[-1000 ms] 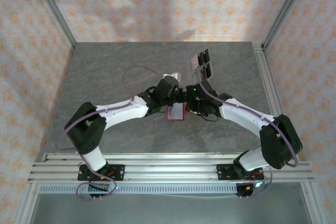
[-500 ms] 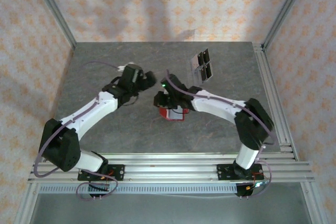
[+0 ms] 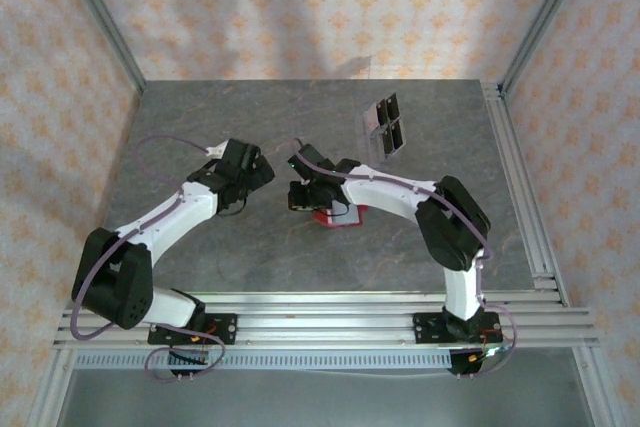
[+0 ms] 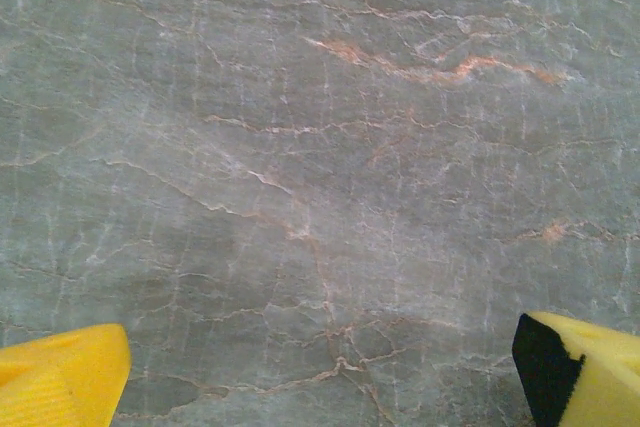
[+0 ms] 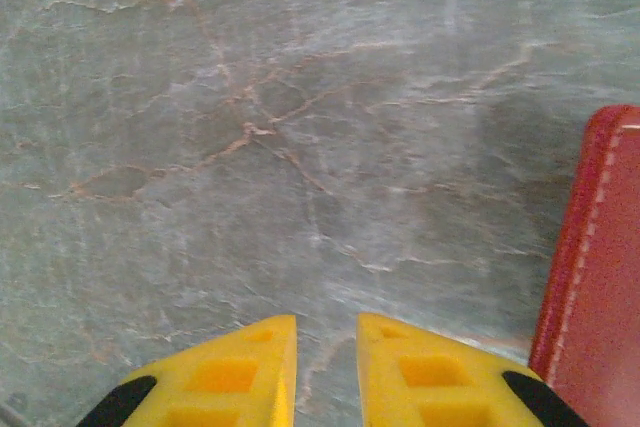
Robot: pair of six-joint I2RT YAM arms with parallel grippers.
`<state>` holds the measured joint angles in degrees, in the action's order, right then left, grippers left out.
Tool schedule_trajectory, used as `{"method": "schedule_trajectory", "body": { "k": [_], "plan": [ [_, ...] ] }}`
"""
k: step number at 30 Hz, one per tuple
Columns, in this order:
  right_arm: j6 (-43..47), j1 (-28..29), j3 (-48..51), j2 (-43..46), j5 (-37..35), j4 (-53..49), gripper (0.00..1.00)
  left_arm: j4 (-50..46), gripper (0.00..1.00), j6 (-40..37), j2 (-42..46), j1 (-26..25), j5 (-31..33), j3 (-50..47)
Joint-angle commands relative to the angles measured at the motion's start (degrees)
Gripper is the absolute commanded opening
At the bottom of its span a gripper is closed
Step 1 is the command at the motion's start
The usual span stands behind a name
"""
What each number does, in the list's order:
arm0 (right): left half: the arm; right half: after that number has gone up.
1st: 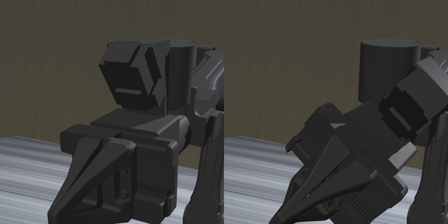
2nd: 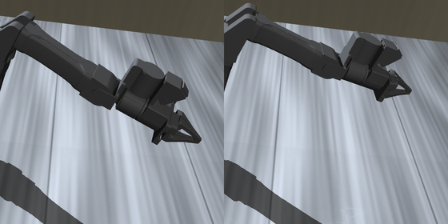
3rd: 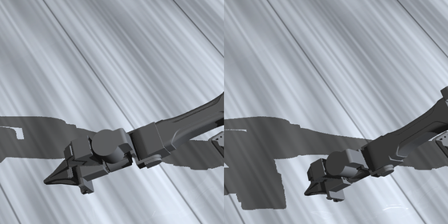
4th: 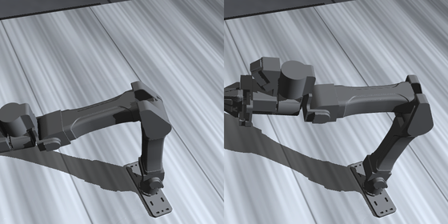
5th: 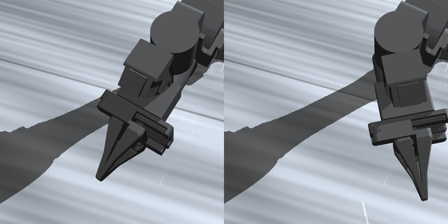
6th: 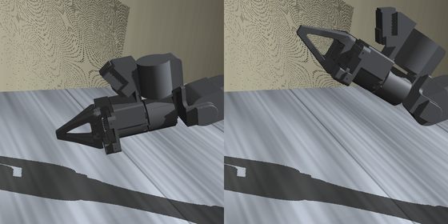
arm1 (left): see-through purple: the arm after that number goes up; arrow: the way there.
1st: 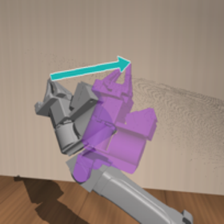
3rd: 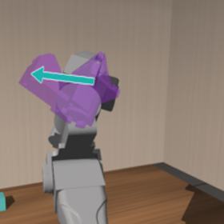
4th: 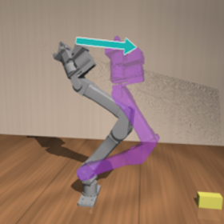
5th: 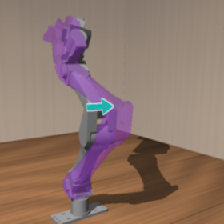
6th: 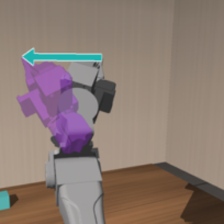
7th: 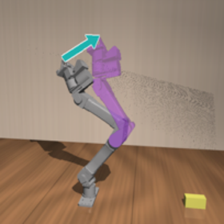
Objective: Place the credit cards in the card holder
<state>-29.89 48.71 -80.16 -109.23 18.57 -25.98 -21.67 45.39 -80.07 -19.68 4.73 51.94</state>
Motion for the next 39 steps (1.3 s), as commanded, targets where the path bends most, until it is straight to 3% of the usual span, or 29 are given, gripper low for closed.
{"method": "schedule_trajectory", "body": {
  "k": [1, 12, 23, 29, 39],
  "plan": [
    [1.75, -1.15, 2.78, 5.48, -4.78, -4.57, 0.22, 1.63, 1.0, -0.63, -0.64, -0.27, -1.18, -0.62],
    [3.39, -7.2, 11.98, 12.2, -6.49, -4.91, 0.21, 2.88, 1.0, -1.94, -2.72, -2.99, -4.96, 2.68],
    [4.31, -13.1, 20.82, 14.68, -5.2, -0.71, 0.19, 3.12, 1.0, -4.43, -13.52, -10.38, -9.3, 14.15],
    [4.55, -14.63, 23.82, 14.75, -4.85, 1.64, 0.16, 7.94, 1.0, -3.64, -20.38, -13.18, -14.76, 19.83],
    [2.71, -15.18, 27.28, 12.19, 2.54, 10.18, 0.14, 17.7, 1.0, 1.98, -27.64, -15.64, -21.24, 23.69]
  ]
}}
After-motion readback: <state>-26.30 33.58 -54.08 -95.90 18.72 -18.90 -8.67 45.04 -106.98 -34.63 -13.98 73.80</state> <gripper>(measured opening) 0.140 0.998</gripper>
